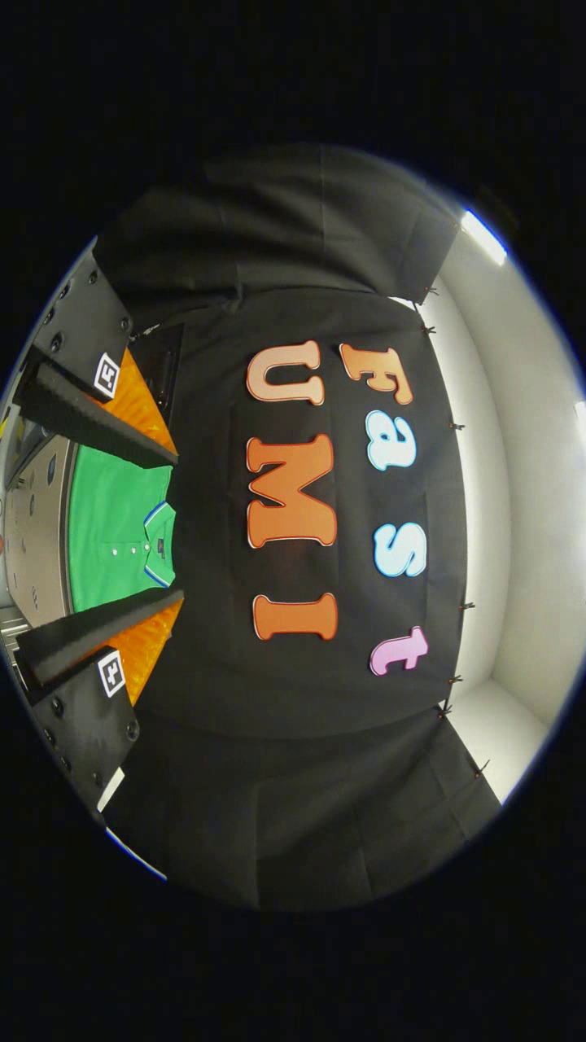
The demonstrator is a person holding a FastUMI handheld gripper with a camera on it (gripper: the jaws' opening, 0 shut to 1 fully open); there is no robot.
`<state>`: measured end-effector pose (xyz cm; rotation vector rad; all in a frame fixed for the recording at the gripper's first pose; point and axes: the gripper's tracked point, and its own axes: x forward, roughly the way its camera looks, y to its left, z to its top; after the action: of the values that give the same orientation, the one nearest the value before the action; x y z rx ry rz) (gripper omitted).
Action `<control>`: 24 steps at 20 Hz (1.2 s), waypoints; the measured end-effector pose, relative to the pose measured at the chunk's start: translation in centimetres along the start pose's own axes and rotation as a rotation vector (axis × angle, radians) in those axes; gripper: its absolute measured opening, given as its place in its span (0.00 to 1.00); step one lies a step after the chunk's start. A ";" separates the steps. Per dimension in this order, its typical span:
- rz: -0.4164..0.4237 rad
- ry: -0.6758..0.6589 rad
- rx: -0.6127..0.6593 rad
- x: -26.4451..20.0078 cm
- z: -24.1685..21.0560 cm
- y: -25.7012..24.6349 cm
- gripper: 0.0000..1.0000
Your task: Put the clothes into the washing machine and then close the washing machine lid.
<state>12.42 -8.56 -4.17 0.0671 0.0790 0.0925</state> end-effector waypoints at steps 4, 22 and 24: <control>0.024 0.113 0.011 5.1 -3.6 -1.7 0.97; -0.157 0.553 0.020 21.2 -17.0 -3.6 0.99; -0.160 0.587 0.030 21.5 -17.8 -3.5 0.99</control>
<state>32.62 -8.87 -23.80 0.0620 0.6708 -0.0518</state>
